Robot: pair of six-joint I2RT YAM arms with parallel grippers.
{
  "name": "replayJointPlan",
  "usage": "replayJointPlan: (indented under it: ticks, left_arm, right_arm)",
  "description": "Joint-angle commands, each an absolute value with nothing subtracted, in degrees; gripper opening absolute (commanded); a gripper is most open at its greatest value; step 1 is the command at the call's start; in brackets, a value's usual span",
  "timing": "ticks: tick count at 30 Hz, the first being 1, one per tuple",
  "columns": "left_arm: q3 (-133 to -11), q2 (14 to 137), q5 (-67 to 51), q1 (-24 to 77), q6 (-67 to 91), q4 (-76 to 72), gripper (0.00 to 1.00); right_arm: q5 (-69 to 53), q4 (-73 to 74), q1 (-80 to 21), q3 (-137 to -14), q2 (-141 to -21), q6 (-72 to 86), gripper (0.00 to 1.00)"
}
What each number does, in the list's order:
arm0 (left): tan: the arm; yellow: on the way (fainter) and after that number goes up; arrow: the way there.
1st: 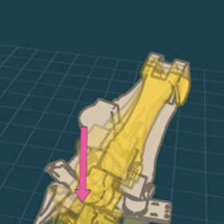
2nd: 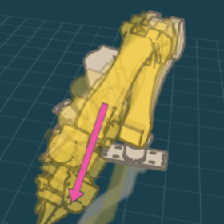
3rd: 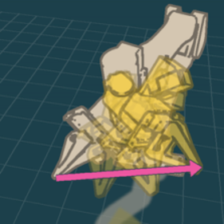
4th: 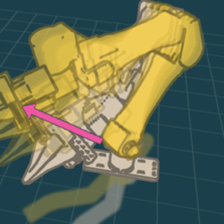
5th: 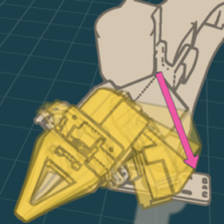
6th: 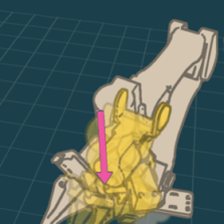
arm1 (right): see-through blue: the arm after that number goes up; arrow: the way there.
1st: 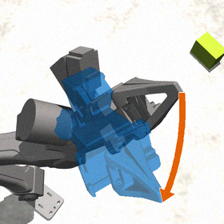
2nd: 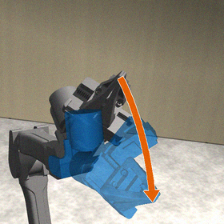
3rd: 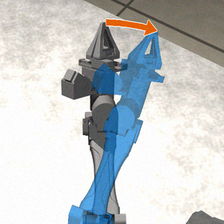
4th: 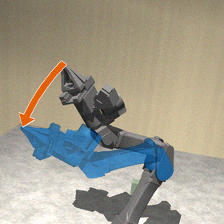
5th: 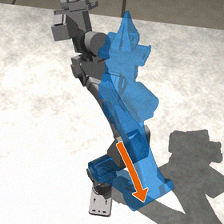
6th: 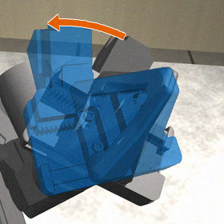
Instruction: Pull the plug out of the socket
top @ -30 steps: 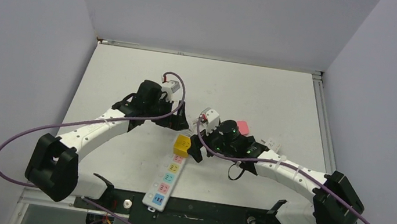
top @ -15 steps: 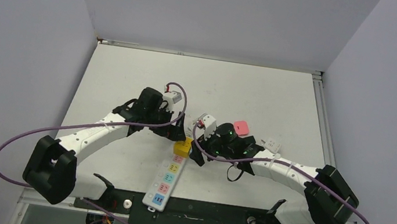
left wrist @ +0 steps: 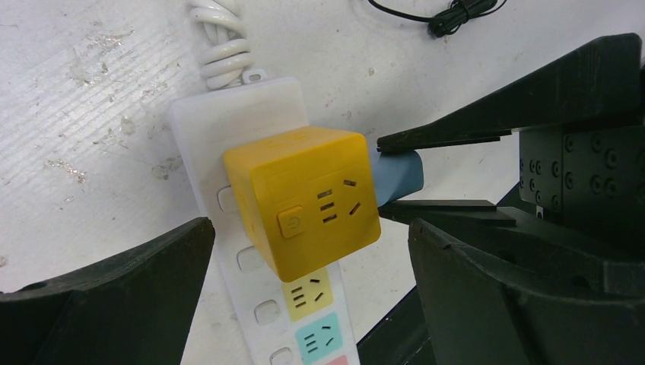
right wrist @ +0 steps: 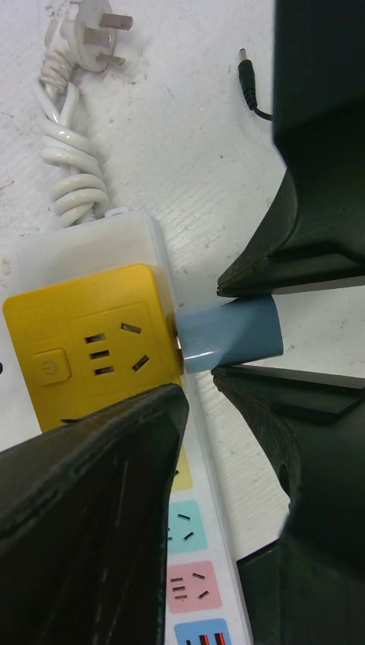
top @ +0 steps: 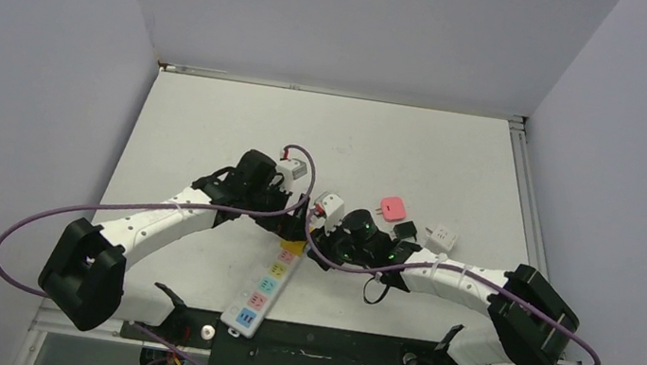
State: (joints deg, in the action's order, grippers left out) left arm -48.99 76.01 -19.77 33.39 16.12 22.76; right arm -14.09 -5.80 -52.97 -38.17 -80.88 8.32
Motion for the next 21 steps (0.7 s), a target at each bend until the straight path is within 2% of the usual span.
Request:
replayJointPlan:
  ticks: [1, 8, 15, 21]
  left_arm:
    - [-50.9, 76.1, -18.5, 34.3, 15.0, 23.0, 0.97]
    - [-51.5, 76.4, -13.3, 37.5, 13.5, 24.6, 0.97]
    - [-51.9, 77.4, -9.7, 39.9, 12.8, 25.6, 0.97]
    - [-53.0, 78.8, -8.9, 40.1, 13.0, 24.6, 0.92]
  right_arm:
    - [-5.8, -11.6, -55.0, -35.4, -78.0, 11.2, 0.17]
    - [1.6, -14.7, -57.4, -33.2, -76.4, 13.7, 0.09]
    - [2.3, -14.9, -57.9, -33.5, -76.8, 13.9, 0.08]
    - [2.3, -14.8, -58.5, -33.5, -77.1, 13.9, 0.05]
